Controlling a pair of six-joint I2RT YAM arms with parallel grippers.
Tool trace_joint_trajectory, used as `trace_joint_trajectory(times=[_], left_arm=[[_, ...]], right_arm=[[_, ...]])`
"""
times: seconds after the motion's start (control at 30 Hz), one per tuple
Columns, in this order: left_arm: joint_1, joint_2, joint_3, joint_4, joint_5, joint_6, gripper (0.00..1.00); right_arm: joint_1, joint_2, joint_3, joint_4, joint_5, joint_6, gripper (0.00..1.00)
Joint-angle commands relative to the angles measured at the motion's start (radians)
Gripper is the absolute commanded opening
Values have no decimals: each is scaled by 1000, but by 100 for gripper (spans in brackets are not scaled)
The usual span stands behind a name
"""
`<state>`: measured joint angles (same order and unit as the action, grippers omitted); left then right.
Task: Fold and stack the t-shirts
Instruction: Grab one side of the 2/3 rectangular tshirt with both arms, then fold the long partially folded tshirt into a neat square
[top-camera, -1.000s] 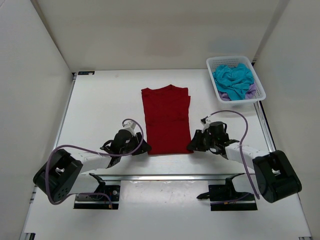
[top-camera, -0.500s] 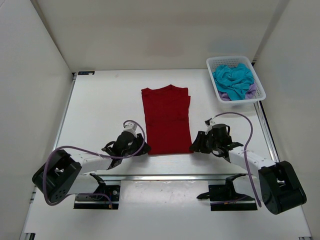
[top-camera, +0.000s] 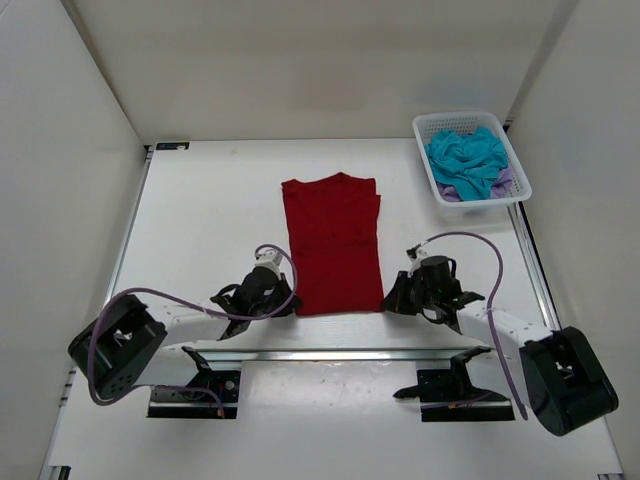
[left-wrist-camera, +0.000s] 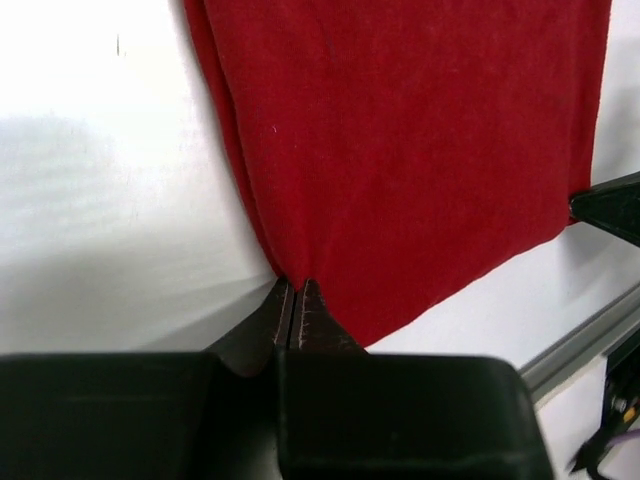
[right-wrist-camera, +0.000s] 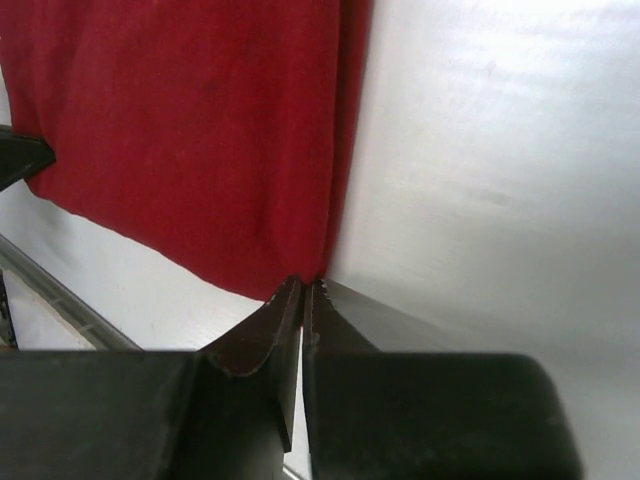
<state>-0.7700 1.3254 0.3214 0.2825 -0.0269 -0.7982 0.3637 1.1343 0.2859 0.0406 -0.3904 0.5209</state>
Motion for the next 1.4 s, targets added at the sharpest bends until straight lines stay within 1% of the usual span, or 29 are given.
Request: trace_joint_trajectory(times=[0.0,0.03,0.1,0.17,0.27,0.33,0.37,0.4,0.43,0.5,0.57,0.6,0.63,0.67,0.7,0.73,0.77,0.8,0.83,0.87,0.9,0.97,1.1,1.17,1.23,1.27,1.3,1.33,1.37], left_arm=[[-40,-61,-62,-230,-12,2,0],[-57,-112,-73,-264,-4,-4,0],[-74,-184,-123,-320,24,-38,0],[-113,-314,-151,-405,21,-79,0],[-101,-481,-166,-514,77,-96,0],[-56,-540,-73,-596,84,-63,0],[-23,-549,-39,-636,87,-26,0],[1,-537,41,-646,99,-7,0],[65,-520,118,-657,151,29,0],[177,-418,241,-638,217,97,0],[233,-315,408,-646,223,155,0],[245,-239,442,-629,210,165,0],[274,-165,511,-625,202,184,0],[319,-122,571,-602,225,194,0],[352,-30,600,-595,245,197,0],[369,53,663,-580,230,198,0],[388,101,726,-579,211,206,0],[405,189,757,-572,208,208,0],[413,277,822,-574,202,206,0],[425,312,891,-575,203,202,0],[439,381,950,-571,197,195,0],[459,499,1042,-566,180,185,0],[489,630,1241,-591,162,172,1],[500,696,1298,-605,147,162,8],[520,705,1309,-580,142,148,29],[534,703,1303,-579,145,136,41],[540,692,1279,-553,151,125,63],[554,663,1238,-521,145,116,66],[561,628,1213,-482,148,113,61]], right_arm=[[65,-94,-53,-79,25,33,0],[110,-119,-68,-114,50,60,0],[174,-258,-106,-171,83,120,0],[263,-362,-139,-270,114,200,0],[300,-517,-123,-372,133,267,0],[273,-551,-73,-399,122,243,0],[244,-536,-21,-410,101,204,0],[221,-500,11,-413,87,180,0],[175,-445,82,-412,61,132,0],[94,-336,230,-390,35,39,0],[34,-184,350,-371,12,-33,0],[-10,-142,421,-358,9,-51,0],[-34,-49,461,-332,-11,-70,0],[-76,40,525,-308,-48,-87,0],[-106,85,597,-282,-53,-90,0],[-117,179,634,-272,-45,-99,0],[-138,281,713,-277,-54,-102,0],[-156,327,792,-268,-65,-105,0],[-169,420,871,-268,-67,-111,0],[-181,502,907,-272,-74,-113,0],[-198,581,988,-287,-97,-117,0],[-210,677,1091,-300,-74,-125,0],[-215,849,1329,-385,-55,-156,0],[-218,942,1441,-412,-64,-163,0],[-221,992,1507,-441,-70,-153,4],[-224,1004,1518,-441,-83,-151,13],[-221,993,1527,-435,-85,-145,22],[-215,972,1526,-438,-73,-150,32],[-206,961,1500,-439,-61,-154,36]])
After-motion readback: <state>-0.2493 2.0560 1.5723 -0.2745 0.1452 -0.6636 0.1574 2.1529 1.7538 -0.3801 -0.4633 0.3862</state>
